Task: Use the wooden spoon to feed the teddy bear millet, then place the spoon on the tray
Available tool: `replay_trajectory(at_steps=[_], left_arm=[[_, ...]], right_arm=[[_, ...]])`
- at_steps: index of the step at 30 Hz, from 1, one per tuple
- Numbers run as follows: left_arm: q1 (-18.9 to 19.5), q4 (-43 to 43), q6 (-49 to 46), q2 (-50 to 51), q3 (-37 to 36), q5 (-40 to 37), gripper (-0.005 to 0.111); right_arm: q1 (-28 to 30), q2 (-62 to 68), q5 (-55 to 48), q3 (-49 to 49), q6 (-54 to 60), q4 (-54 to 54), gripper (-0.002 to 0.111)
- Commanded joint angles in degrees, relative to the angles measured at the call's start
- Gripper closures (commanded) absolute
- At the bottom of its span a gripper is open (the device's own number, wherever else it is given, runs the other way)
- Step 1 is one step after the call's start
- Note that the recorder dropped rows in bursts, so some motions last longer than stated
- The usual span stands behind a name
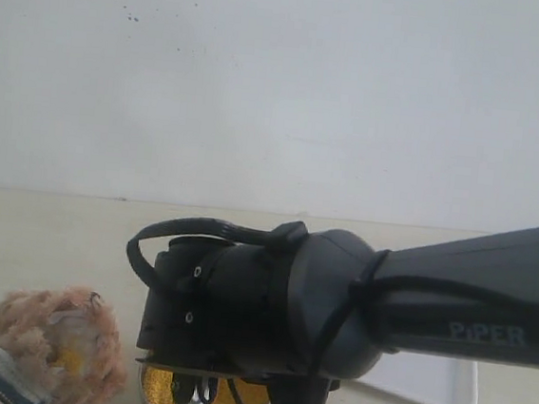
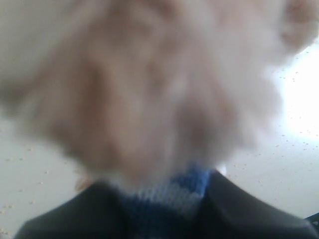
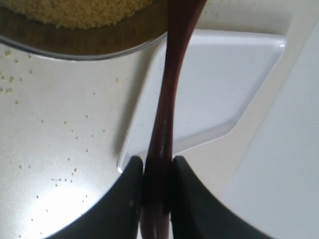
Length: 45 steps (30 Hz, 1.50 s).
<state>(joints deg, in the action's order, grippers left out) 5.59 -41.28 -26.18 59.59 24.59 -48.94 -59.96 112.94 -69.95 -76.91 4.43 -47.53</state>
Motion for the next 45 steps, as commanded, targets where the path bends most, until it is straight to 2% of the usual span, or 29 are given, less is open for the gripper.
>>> replay_trajectory(at_steps=[1, 9, 17, 25, 29, 38, 45], left_arm=[[0.1, -1.28, -0.51, -0.24, 0.46, 0.56, 0.103], [0.1, -1.28, -0.51, -0.24, 0.46, 0.56, 0.103], [0.1, -1.28, -0.51, -0.24, 0.46, 0.56, 0.103], [0.1, -1.28, -0.51, -0.24, 0.46, 0.13, 0.103], [0.1, -1.28, -0.51, -0.24, 0.46, -0.13, 0.103], [0.1, -1.38, -0.51, -0.24, 0.46, -0.5, 0.103], [0.1, -1.6, -0.51, -0.24, 0.46, -0.59, 0.103]], right_arm=[[0.08, -0.41, -0.01, 0.25, 0.15, -1.45, 0.104], [-0.21, -0.41, -0.01, 0.25, 0.38, 1.46, 0.104], [-3.99, -0.41, -0.01, 0.25, 1.06, 2.14, 0.104], [-3.99, -0.41, -0.01, 0.25, -2.42, 5.42, 0.104], [-3.86, -0.41, -0.01, 0.25, -3.05, 11.2, 0.104], [-3.86, -0.41, -0.01, -0.55, -6.02, 12.52, 0.104], [0.86, -0.41, -0.01, -6.62, -4.43, 25.43, 0.104]])
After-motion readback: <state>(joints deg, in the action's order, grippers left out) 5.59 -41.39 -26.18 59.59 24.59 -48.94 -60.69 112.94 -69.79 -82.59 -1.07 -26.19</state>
